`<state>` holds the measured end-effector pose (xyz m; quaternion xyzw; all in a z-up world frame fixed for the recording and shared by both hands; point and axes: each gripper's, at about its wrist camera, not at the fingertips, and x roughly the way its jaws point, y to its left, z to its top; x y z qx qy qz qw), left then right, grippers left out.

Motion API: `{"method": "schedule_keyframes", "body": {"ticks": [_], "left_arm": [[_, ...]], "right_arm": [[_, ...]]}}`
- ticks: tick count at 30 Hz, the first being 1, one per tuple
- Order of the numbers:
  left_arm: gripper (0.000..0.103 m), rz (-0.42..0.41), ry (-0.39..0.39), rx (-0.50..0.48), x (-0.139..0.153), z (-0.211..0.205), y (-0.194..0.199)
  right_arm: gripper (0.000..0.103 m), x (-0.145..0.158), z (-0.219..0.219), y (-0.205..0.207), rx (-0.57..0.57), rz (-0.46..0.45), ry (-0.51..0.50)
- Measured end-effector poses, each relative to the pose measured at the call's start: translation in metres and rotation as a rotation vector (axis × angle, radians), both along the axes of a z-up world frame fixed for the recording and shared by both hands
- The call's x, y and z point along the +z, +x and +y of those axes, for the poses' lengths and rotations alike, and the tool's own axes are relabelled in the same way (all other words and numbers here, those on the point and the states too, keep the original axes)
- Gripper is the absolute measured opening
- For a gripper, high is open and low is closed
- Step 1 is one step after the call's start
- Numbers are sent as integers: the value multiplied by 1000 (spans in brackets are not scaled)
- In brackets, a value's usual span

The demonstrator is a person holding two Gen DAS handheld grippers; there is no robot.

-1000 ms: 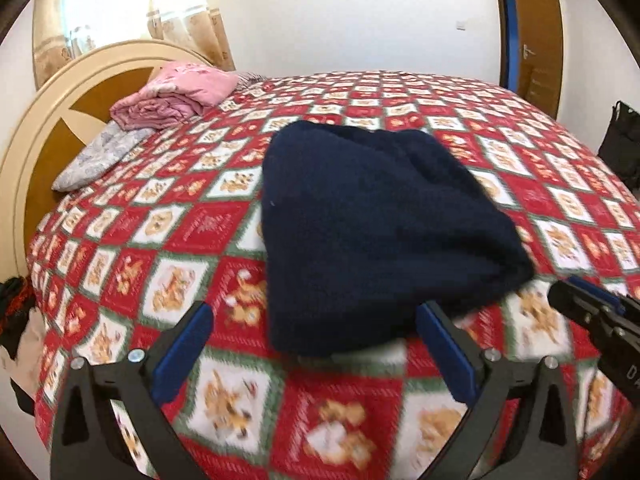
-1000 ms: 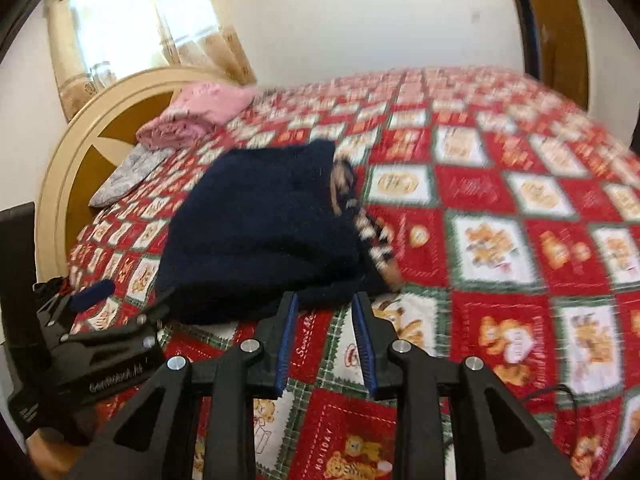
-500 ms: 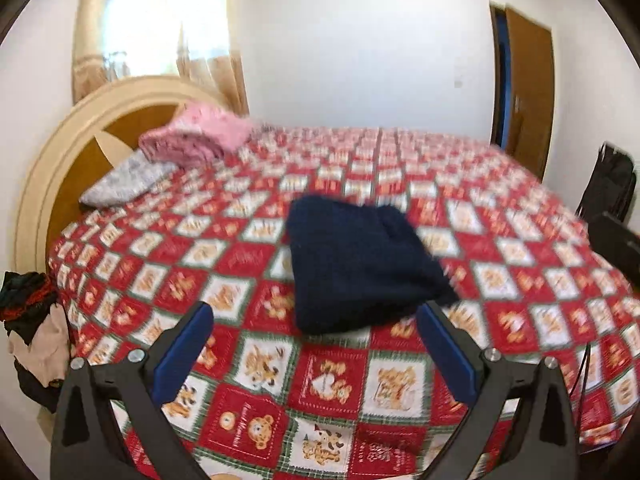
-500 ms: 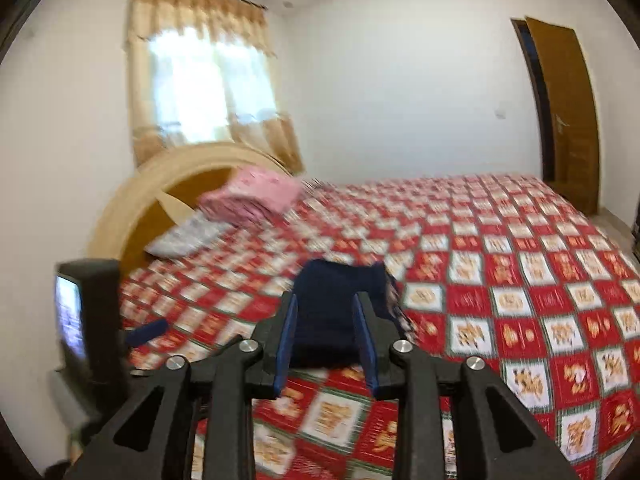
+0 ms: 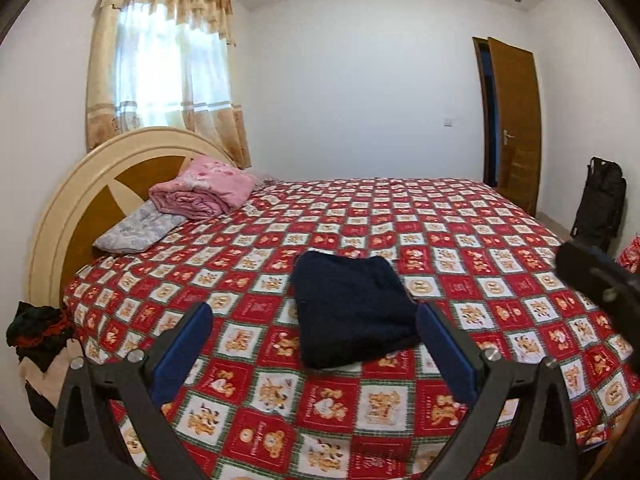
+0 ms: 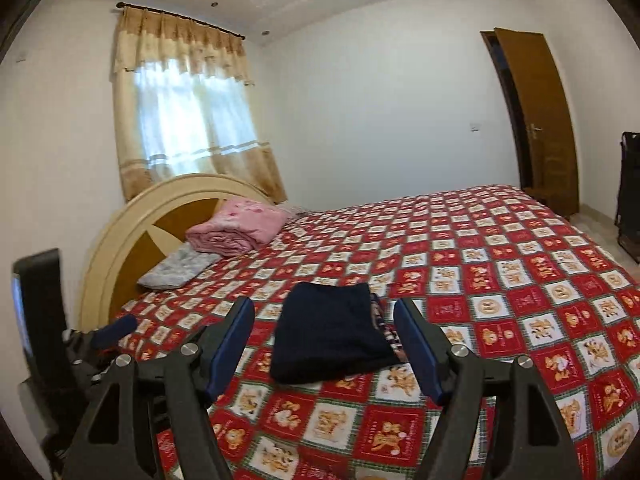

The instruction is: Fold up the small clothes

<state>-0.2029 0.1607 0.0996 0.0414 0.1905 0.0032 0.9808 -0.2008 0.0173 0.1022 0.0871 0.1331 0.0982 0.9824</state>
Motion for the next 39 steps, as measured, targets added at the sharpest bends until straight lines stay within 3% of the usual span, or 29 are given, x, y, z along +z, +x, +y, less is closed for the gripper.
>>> {"method": "schedule_keyframes", "body": {"ticks": [5, 13, 23, 39], "left_arm": [[103, -19, 26, 8, 0, -10, -6], [103, 2, 55, 85, -9, -13, -5], [103, 35, 10, 114, -15, -1, 2], [103, 47, 12, 119, -15, 4, 4]], "right_arm": [[73, -7, 6, -2, -31, -22, -87], [73, -7, -7, -1, -58, -20, -42], [73, -18, 3, 5, -48, 9, -58], [73, -19, 0, 3, -60, 1, -48]]}}
